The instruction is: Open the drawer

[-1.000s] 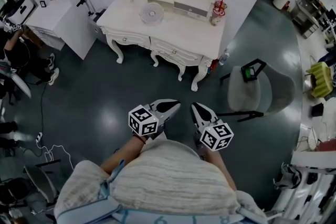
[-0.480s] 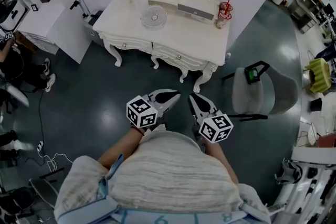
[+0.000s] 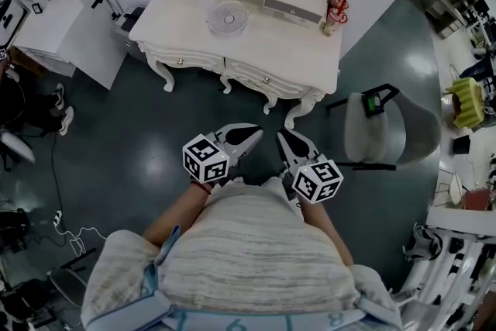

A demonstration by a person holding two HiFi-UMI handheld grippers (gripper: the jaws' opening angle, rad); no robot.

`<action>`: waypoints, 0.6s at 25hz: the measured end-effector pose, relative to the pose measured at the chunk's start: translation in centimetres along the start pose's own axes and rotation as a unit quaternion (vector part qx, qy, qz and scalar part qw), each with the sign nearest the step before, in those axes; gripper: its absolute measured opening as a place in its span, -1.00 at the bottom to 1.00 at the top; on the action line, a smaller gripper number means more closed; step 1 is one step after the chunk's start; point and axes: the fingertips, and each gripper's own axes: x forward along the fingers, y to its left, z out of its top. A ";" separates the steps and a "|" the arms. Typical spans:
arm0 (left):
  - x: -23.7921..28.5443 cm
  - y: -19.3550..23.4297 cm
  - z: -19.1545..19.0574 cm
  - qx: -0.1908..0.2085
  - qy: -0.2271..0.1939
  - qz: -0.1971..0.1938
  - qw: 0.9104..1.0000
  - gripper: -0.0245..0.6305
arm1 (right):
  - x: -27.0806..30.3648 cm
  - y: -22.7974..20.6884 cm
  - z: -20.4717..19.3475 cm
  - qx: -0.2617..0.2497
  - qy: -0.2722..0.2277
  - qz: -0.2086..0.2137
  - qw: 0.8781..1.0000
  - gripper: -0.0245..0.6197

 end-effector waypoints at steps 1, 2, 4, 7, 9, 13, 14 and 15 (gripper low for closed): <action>0.1 0.4 0.0 -0.004 -0.001 0.002 1.000 -0.88 | 0.3 -0.3 0.0 0.002 0.001 -0.001 1.000 -0.90; 0.2 0.7 0.0 -0.008 -0.002 0.004 1.000 -0.88 | 0.5 -0.7 0.0 0.004 0.003 -0.002 1.000 -0.90; 0.5 1.6 -0.1 -0.015 -0.002 0.011 1.000 -0.88 | 1.1 -1.4 0.0 0.005 0.009 -0.002 1.000 -0.90; 1.3 3.1 -0.4 -0.028 -0.003 0.026 0.999 -0.88 | 2.1 -2.4 -0.1 0.005 0.024 0.009 1.000 -0.90; 2.2 3.7 -0.3 -0.032 -0.004 0.031 0.999 -0.88 | 2.5 -3.2 0.0 -0.002 0.032 0.018 0.999 -0.90; 4.5 4.4 -0.2 -0.031 -0.002 0.035 0.999 -0.88 | 3.3 -5.4 0.3 -0.010 0.045 0.029 0.999 -0.90; 5.0 4.7 -0.2 -0.030 -0.001 0.039 0.999 -0.88 | 3.5 -6.0 0.4 -0.009 0.048 0.032 0.998 -0.90; 5.6 4.9 -0.2 -0.029 0.001 0.042 0.999 -0.88 | 3.6 -6.6 0.5 -0.009 0.052 0.035 0.998 -0.90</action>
